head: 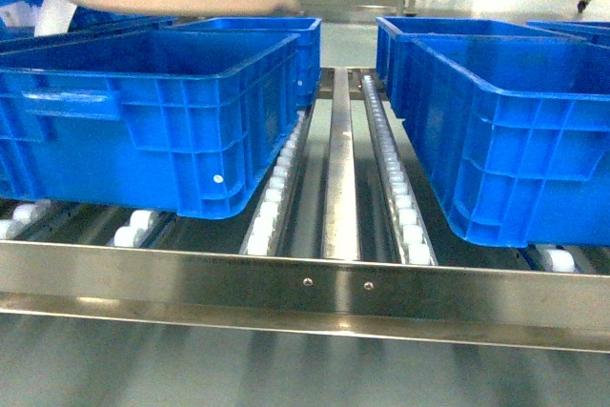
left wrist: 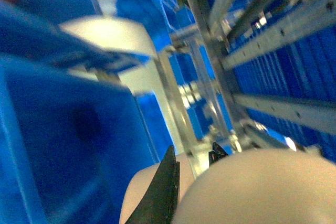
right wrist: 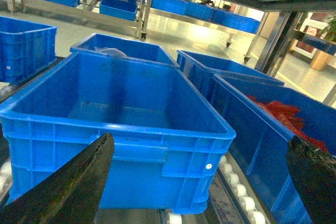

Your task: Place part in tray to right shelf

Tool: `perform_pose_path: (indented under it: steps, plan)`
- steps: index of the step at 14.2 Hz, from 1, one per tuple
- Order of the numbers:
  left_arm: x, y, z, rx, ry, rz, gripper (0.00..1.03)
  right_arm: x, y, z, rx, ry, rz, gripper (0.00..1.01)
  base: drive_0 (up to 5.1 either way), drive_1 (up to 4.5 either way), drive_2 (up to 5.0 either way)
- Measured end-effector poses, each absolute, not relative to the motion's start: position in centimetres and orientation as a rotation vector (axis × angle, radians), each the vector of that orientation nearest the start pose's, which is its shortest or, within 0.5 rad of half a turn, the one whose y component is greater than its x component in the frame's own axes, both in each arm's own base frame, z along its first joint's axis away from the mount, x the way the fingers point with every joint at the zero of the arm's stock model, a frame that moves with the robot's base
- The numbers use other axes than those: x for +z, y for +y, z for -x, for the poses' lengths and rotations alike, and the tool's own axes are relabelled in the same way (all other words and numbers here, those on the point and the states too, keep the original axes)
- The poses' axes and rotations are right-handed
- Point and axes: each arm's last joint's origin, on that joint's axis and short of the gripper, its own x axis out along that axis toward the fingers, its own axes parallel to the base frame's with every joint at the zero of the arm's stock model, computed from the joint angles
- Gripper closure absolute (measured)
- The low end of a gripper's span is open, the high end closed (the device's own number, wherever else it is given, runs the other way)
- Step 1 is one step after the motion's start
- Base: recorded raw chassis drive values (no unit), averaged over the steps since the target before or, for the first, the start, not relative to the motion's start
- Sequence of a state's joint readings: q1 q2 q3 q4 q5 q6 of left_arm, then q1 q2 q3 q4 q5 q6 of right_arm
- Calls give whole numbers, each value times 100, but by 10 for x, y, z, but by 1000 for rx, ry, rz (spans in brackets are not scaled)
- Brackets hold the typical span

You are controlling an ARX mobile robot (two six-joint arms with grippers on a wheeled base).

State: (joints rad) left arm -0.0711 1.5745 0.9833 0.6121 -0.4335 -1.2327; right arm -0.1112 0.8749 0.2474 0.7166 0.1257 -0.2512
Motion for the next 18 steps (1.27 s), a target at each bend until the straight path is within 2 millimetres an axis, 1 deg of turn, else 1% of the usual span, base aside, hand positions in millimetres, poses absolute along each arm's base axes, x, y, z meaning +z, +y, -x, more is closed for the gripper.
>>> perform_pose_path:
  steps: [1, 2, 3, 5, 7, 11, 12, 13, 14, 15, 16, 17, 18]
  plan:
    - [294, -6, -354, 429, -326, 1109, 89, 219, -24, -179, -247, -59, 250, 3, 0, 0, 0]
    - [305, -3, -356, 518, -408, 993, 89, 219, -24, -179, -247, -59, 249, 3, 0, 0, 0]
    - [316, -5, -358, 571, -454, 891, 89, 219, -24, -179, -247, -59, 249, 3, 0, 0, 0]
    - [320, -13, -358, 586, -438, 755, 89, 219, -24, -179, -247, -59, 249, 3, 0, 0, 0]
    - [319, -16, -360, 579, -408, 702, 89, 219, -24, -179, -247, -59, 249, 3, 0, 0, 0]
    - [322, -17, -361, 548, -404, 713, 89, 219, -24, -179, -247, -59, 249, 3, 0, 0, 0]
    - [321, -16, -363, 515, -361, 729, 89, 219, -24, -179, -247, -59, 249, 3, 0, 0, 0]
    - [319, -13, -364, 432, -322, 805, 89, 219, -24, -179, -247, -59, 249, 3, 0, 0, 0]
    - [316, -12, -363, 284, -338, 937, 89, 219, -24, -179, -247, -59, 250, 3, 0, 0, 0]
    - [314, -11, -356, 113, -369, 1078, 89, 219, -24, -179, -247, -59, 250, 3, 0, 0, 0]
    - [316, -12, -348, 19, -392, 1142, 89, 219, -24, -179, -238, -53, 242, 3, 0, 0, 0]
    - [324, -11, -337, 4, -191, 985, 89, 217, -23, -176, -111, 2, 168, 15, 0, 0, 0]
    - [314, -9, -312, -13, -74, 723, 89, 212, -19, -169, -32, 2, 92, 28, 0, 0, 0]
